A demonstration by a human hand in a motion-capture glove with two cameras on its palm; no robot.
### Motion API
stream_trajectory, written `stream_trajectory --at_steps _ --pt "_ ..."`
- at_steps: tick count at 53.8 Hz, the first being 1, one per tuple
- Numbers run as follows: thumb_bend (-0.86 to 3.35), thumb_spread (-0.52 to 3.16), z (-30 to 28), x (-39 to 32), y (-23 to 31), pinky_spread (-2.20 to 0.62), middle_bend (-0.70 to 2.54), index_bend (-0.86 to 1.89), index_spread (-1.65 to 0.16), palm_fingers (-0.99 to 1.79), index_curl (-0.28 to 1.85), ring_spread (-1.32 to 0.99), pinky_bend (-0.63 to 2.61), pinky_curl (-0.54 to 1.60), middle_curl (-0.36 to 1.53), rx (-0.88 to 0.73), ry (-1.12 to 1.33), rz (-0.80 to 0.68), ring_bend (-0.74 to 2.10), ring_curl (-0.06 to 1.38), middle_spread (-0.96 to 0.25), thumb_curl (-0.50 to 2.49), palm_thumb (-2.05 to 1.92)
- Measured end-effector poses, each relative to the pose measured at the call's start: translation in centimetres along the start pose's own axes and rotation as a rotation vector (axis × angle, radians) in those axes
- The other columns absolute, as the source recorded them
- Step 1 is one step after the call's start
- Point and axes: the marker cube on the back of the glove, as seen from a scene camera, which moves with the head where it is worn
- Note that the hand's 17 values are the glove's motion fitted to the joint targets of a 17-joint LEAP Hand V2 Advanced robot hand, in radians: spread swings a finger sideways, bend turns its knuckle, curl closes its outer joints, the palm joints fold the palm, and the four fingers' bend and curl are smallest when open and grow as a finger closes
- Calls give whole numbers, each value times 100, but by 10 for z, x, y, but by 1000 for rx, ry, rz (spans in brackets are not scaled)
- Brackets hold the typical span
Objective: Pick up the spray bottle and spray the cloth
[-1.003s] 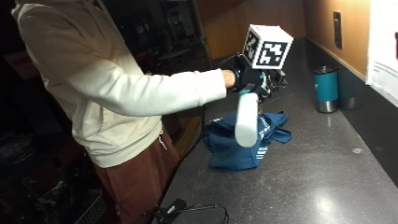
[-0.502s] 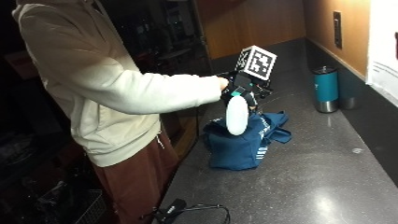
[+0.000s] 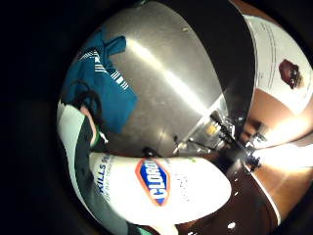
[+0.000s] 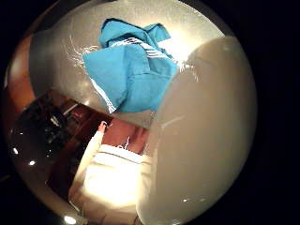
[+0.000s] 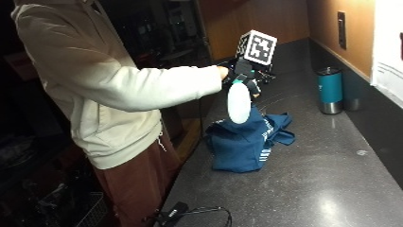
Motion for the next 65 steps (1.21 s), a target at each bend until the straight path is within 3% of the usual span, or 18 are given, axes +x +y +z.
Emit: stream_trajectory --at_steps 13,22,35,44,61,65 --pt "-3 1 28 -2 -10 -24 61 38 -25 136 54 -23 35 40 51 -24 -15 1 58 47 -16 74 101" --pt "-3 1 13 -14 -13 -24 61 38 -25 136 54 -23 35 40 51 61 -114 -6 58 47 -16 75 101" --pt "-3 1 -62 -49 13 -25 61 38 -25 137 54 -23 36 41 51 328 -430 -195 58 47 -16 75 101" --pt "-3 2 -113 -80 25 -25 61 38 -25 136 54 -23 36 41 51 628 -759 -288 58 47 -15 75 101" --pt "-3 3 -136 -182 -24 -26 61 38 -25 136 54 -22 36 41 51 969 -1357 -303 58 47 -14 75 101" --pt "-3 3 -124 -195 -23 -26 61 38 -24 136 54 -21 36 41 51 965 -1462 -341 58 47 -13 75 101"
